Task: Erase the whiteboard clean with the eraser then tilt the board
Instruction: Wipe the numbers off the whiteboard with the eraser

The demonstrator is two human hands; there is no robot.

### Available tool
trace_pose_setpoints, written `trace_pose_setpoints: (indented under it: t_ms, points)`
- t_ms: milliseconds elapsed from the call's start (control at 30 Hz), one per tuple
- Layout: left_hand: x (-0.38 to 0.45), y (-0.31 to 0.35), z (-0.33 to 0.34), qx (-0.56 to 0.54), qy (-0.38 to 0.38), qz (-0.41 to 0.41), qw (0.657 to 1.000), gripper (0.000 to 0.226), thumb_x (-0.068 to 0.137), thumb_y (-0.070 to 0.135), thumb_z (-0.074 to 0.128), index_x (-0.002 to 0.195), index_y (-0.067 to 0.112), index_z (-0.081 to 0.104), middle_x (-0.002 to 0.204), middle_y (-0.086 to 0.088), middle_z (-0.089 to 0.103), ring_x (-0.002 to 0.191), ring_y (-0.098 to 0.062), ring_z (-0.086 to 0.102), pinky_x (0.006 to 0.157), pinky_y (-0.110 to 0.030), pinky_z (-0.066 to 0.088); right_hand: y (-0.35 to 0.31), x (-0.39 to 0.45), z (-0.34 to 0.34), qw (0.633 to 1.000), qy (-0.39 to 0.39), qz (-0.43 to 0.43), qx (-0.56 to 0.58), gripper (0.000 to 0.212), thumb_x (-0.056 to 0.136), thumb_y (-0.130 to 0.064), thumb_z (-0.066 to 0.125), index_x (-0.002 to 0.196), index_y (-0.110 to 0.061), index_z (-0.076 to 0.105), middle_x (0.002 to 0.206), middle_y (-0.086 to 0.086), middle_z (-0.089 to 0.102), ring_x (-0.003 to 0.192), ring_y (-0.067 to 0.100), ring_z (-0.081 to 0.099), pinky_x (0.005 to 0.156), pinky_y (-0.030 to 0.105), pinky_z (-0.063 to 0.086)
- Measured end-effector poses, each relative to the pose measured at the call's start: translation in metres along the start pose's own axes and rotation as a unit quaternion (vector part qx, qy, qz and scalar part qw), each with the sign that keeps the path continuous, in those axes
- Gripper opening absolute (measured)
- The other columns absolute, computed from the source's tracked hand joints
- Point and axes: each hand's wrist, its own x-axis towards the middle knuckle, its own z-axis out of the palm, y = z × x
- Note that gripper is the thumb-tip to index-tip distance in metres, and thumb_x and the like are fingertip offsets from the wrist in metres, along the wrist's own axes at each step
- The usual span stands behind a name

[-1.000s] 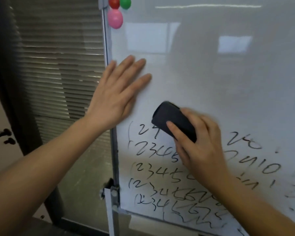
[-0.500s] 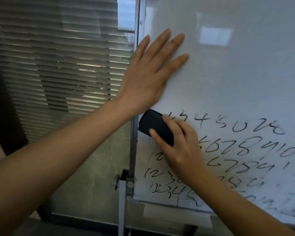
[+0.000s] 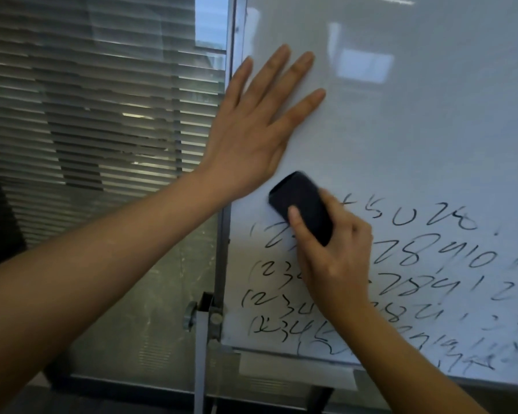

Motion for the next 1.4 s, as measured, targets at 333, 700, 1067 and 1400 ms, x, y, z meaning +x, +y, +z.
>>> trace_pose_setpoints:
  t_ms: [333,700,1067,1400]
  points:
    - [0.001,0.006,0.007,0.029,0.006,-0.003,1.000,0.046,0.099,0.010,0.046,0.145,0.012,0.045,0.150,-0.023,0.038,0.139,-0.045,0.034,0.112,-0.061,0.024,0.040,-0.002,-0.023,0.999,-0.019,0.024,-0.026,0.045,0.084,-0.006,0.070,0.127,-0.012,0.061,0.127,0.031,0.053,0.096,0.038,0.051,0.079,0.042,0.041]
    - [0.041,0.037,0.023,0.059,0.070,0.041,0.995,0.050,0.091,0.001,0.060,0.140,0.012,0.052,0.145,-0.018,0.047,0.134,-0.041,0.044,0.105,-0.065,0.032,0.018,-0.030,-0.019,0.998,-0.057,-0.010,-0.016,0.057,0.080,-0.007,0.074,0.128,-0.016,0.046,0.130,0.027,0.048,0.099,0.035,0.055,0.077,0.039,0.043]
    - [0.037,0.039,0.025,0.043,0.075,0.036,0.996,0.048,0.095,0.001,0.053,0.141,0.012,0.052,0.148,-0.016,0.044,0.137,-0.039,0.040,0.109,-0.063,0.028,0.062,-0.005,-0.042,0.989,0.018,0.139,-0.043,0.042,0.089,-0.010,0.065,0.129,-0.018,0.054,0.132,0.029,0.049,0.096,0.038,0.047,0.081,0.039,0.034]
    - [0.039,0.038,0.023,0.037,0.063,0.039,0.997,0.048,0.094,0.002,0.053,0.141,0.012,0.052,0.148,-0.017,0.043,0.137,-0.040,0.039,0.109,-0.064,0.026,0.038,-0.031,-0.032,0.997,-0.059,0.047,-0.034,0.060,0.075,0.000,0.076,0.128,-0.018,0.053,0.125,0.029,0.056,0.093,0.039,0.058,0.075,0.039,0.041]
